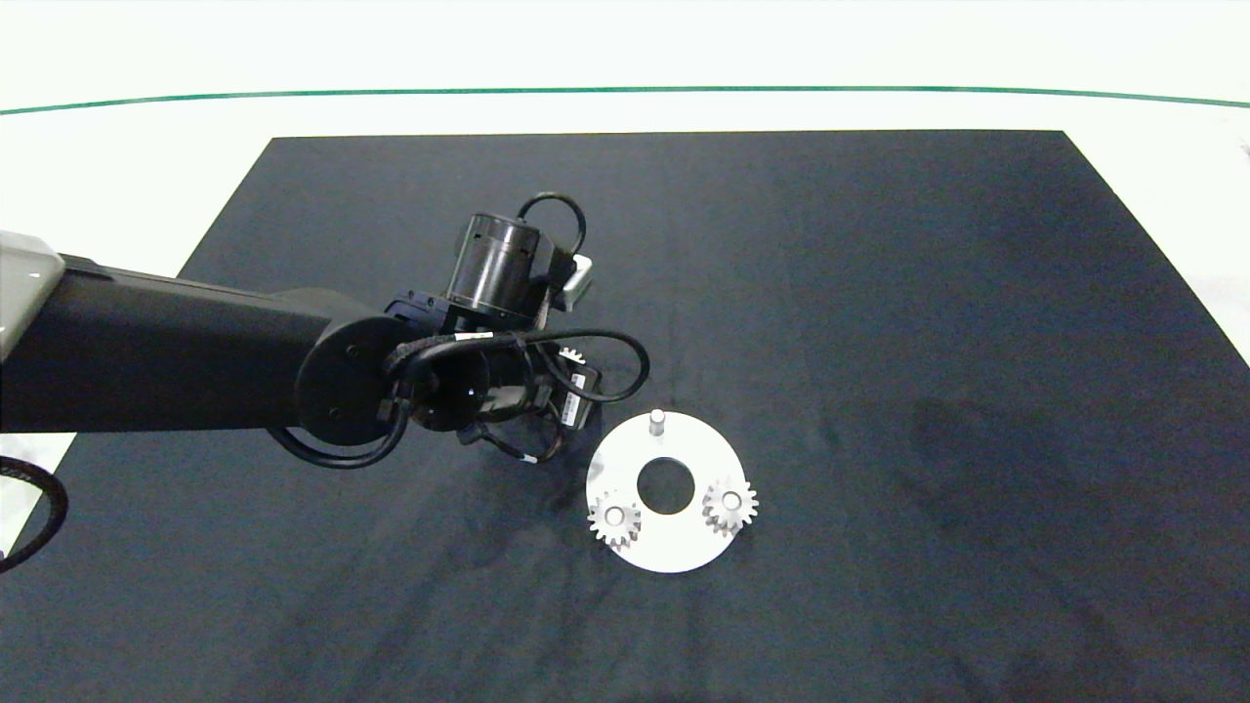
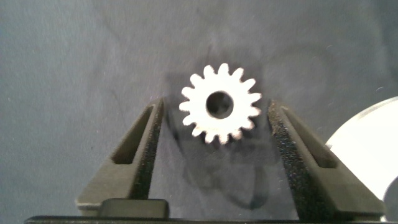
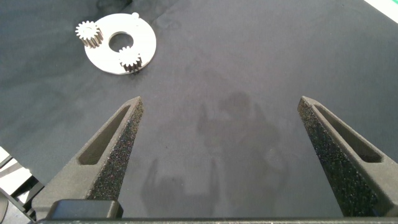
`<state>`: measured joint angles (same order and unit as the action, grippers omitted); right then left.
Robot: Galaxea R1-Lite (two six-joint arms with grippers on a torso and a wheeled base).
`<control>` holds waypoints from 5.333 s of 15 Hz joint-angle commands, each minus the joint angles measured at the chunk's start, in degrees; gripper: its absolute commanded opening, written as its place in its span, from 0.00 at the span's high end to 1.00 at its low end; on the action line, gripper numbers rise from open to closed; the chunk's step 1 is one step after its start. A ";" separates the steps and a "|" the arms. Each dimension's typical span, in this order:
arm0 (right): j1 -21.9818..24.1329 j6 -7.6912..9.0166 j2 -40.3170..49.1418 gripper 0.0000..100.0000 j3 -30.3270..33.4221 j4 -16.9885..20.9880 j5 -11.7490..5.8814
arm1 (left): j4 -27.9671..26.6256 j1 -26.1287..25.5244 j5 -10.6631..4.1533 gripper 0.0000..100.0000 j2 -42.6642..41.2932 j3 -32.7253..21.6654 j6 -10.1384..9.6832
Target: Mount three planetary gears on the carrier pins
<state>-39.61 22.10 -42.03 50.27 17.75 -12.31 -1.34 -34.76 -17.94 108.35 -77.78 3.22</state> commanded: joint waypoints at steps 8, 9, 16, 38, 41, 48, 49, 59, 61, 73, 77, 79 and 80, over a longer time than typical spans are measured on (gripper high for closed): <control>-0.03 0.13 0.02 0.00 -0.18 0.09 -0.08 | 0.99 -0.84 -0.16 0.55 0.11 0.08 0.12; -0.03 0.13 -0.24 0.00 -0.26 0.18 0.01 | 0.90 -0.84 -0.16 0.58 0.11 0.61 0.12; -0.03 -0.04 -0.33 0.00 -0.35 0.09 0.10 | 1.25 -0.93 -1.22 0.71 0.37 1.40 0.21; -0.03 0.05 -0.42 0.00 -0.53 0.18 -0.08 | 2.66 -9.19 -1.48 0.90 -12.99 9.40 1.44; -0.03 0.05 -0.42 0.00 -0.70 0.09 -0.08 | 4.15 -12.27 -1.48 0.90 -11.14 8.69 2.41; -0.03 0.13 -0.42 0.00 -0.70 0.09 -0.08 | 6.88 -12.71 -1.74 0.90 -4.90 4.30 4.25; -0.03 0.13 -0.51 0.00 -0.70 0.09 -0.08 | 6.70 -13.15 -1.74 0.90 -4.99 4.48 4.25; -0.03 0.13 -0.33 0.00 -0.79 0.09 0.01 | 6.53 -14.73 -1.74 0.90 -4.46 6.06 5.39; -0.03 0.13 -0.33 0.00 -0.79 0.09 -0.08 | 6.53 -14.64 -1.74 0.90 -3.85 5.79 6.19; -0.03 0.13 0.02 0.00 -0.62 0.09 0.01 | 6.61 -14.20 -1.74 0.90 -2.27 5.62 6.19; -0.03 0.13 0.02 0.00 -0.62 0.09 -0.08 | 6.70 -14.11 -1.74 0.90 -1.91 5.44 6.19; -0.03 0.13 0.02 0.00 -0.70 0.09 0.01 | 6.79 -14.11 -1.74 0.90 -1.83 5.18 6.19; -0.03 0.13 0.02 0.00 -0.70 0.09 0.01 | 6.79 -14.11 -1.74 0.90 -1.83 5.09 6.19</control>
<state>-39.63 22.10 -42.06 49.64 17.75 -12.24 5.42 -48.86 -19.54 106.40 -72.62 9.36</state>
